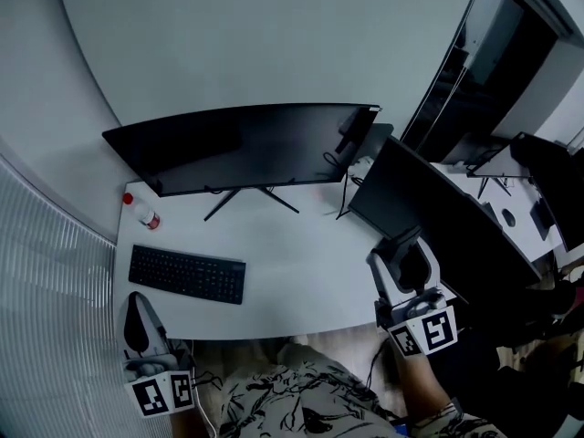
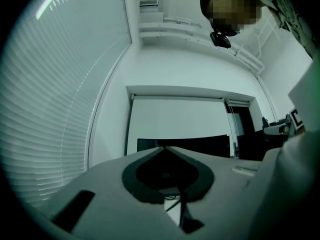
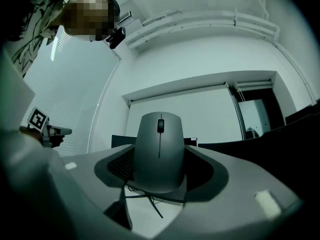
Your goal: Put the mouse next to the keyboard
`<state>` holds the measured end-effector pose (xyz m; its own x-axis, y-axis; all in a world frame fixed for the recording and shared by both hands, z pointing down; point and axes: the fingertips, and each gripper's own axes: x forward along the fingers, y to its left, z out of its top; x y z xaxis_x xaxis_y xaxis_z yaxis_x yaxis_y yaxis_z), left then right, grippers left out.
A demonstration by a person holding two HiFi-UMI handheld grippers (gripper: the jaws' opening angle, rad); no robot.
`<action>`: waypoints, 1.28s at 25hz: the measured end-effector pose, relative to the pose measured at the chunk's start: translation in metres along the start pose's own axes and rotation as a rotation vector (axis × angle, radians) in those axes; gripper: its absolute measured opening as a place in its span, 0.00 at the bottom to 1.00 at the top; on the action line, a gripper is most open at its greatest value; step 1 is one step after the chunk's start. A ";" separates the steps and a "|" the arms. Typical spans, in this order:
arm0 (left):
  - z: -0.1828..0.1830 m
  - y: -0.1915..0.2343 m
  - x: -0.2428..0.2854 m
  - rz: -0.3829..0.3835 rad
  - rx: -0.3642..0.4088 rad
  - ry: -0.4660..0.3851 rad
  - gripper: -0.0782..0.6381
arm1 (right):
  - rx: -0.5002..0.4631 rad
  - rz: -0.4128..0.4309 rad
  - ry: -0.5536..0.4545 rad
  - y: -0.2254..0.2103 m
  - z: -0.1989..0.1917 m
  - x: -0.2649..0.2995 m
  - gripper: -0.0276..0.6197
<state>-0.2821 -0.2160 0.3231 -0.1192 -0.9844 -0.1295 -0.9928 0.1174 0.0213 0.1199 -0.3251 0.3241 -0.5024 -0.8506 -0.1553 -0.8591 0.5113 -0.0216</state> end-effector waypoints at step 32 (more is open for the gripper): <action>-0.071 0.032 0.091 -0.218 -0.021 0.157 0.11 | 0.002 0.014 0.512 0.070 -0.244 0.071 0.50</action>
<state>-0.3238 -0.3110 0.3825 0.1014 -0.9946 0.0225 -0.9944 -0.1007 0.0309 0.0000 -0.3795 0.5528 -0.4974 -0.7944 0.3486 -0.8521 0.5227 -0.0246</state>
